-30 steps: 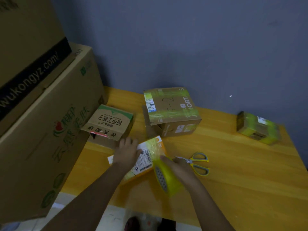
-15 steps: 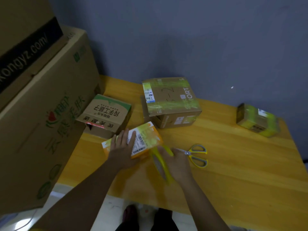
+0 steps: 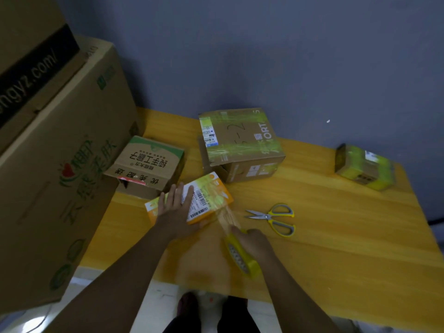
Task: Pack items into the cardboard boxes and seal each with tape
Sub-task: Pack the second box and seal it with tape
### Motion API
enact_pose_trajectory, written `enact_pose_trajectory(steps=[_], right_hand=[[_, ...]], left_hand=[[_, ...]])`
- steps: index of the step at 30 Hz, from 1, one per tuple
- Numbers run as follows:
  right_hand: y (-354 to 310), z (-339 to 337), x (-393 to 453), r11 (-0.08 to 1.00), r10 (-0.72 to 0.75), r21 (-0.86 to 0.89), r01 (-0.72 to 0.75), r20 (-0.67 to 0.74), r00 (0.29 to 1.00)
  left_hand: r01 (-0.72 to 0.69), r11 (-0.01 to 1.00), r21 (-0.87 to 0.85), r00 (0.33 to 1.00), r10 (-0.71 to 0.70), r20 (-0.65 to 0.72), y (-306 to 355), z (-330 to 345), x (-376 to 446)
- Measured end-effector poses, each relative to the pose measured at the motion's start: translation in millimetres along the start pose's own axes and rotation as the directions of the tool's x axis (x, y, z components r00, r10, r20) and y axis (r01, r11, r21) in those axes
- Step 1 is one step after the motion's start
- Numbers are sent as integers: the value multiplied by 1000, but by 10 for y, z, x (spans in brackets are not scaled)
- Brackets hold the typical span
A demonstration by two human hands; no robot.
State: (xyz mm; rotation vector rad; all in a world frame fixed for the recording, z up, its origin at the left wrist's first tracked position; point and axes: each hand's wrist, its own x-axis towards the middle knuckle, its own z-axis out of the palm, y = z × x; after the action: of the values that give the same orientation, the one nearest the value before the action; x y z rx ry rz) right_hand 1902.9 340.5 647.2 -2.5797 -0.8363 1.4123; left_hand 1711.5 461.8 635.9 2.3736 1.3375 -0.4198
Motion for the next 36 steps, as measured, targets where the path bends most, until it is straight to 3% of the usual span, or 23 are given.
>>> enact_pose_trajectory(steps=[7, 10, 12, 15, 17, 21, 25, 30, 33, 36], right_hand=[[329, -71, -144, 963, -227, 151, 222, 19, 974], [449, -55, -133, 957, -274, 101, 271, 16, 962], [494, -98, -91, 951, -296, 93, 294, 8, 955], [583, -250, 94, 935, -320, 84, 344, -216, 922], [672, -409, 319, 936, -350, -109, 334, -385, 854], [759, -673, 770, 810, -416, -535, 240, -236, 878], [780, -777, 1043, 649, -396, -733, 205, -95, 913], [698, -968, 1185, 404, -551, -841, 359, 90, 830], [593, -1125, 1136, 548, -525, -667, 505, 195, 828], [493, -1272, 984, 764, -499, -299, 572, 290, 817]], left_hand=[[108, 985, -134, 992, -97, 86, 282, -138, 13], [59, 987, -148, 997, -65, -33, 653, -125, -13], [63, 987, -148, 998, -67, -21, 889, -80, -24], [143, 983, -117, 990, -141, 25, 1049, 27, -31], [173, 979, -110, 984, -177, -33, 1058, 110, -31], [158, 972, -173, 982, -174, -78, 1052, 160, -63], [159, 975, -158, 968, -185, -171, 1030, 292, -80], [195, 962, -190, 953, -232, -197, 1068, 339, -171], [214, 959, -185, 955, -245, -168, 1061, 351, -194], [208, 960, -186, 962, -235, -140, 1035, 340, -194]])
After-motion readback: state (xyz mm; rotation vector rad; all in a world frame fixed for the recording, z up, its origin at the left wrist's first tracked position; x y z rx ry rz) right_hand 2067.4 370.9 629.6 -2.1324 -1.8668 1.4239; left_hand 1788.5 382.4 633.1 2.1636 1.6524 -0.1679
